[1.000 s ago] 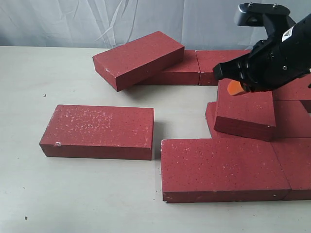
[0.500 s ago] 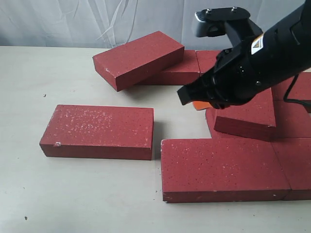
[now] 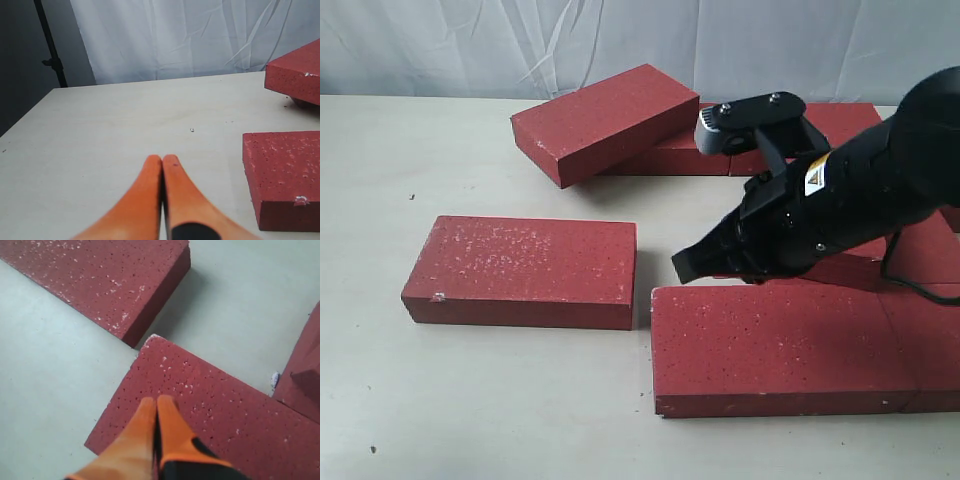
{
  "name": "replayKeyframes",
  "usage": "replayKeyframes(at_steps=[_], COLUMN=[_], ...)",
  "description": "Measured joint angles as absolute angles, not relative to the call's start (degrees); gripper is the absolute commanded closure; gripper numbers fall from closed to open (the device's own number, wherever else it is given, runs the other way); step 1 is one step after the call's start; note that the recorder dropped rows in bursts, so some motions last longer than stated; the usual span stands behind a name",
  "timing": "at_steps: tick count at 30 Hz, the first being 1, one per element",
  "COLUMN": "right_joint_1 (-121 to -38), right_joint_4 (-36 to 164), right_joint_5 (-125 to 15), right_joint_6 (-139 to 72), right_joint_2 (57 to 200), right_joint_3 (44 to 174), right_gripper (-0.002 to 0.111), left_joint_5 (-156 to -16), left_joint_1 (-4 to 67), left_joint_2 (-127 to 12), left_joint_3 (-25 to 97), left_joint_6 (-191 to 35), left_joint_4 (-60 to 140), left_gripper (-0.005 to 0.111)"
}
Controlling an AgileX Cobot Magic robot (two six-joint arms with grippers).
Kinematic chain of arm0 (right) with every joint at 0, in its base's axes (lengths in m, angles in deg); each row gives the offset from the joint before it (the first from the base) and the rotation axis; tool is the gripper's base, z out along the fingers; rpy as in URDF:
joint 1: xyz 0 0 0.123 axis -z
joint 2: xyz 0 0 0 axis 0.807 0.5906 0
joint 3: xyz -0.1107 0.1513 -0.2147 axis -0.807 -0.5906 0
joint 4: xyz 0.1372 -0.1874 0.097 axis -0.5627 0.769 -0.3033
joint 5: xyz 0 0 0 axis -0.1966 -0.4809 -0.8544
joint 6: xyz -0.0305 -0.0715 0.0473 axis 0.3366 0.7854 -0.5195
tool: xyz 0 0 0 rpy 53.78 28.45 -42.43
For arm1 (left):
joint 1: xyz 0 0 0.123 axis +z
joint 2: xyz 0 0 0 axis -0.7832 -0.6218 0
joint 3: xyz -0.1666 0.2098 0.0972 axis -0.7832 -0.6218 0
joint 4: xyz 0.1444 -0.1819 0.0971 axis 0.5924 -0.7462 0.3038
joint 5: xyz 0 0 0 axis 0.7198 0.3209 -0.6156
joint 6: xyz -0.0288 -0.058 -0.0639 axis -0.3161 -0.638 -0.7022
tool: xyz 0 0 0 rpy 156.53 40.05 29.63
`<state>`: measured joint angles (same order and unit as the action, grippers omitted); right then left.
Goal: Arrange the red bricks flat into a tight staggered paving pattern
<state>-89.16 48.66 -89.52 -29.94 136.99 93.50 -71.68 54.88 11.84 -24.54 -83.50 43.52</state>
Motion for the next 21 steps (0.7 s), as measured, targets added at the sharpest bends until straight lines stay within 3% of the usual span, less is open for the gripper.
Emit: replayKeyframes(at_steps=[7, 21], right_joint_1=[-89.2, -89.2], right_joint_4=[45.9, 44.9], right_joint_5=[-84.6, -80.9], right_joint_6=[-29.9, -29.9], right_joint_2=[141.6, 146.2], right_joint_3=[93.1, 93.1], right_gripper=[0.109, 0.109], left_joint_5=[-82.4, -86.3], left_joint_1=[54.9, 54.9], left_joint_2=[11.8, 11.8], left_joint_3=[-24.5, -24.5], left_joint_6=[-83.5, -83.6], left_joint_4=[35.8, 28.6], left_gripper=[0.107, 0.107])
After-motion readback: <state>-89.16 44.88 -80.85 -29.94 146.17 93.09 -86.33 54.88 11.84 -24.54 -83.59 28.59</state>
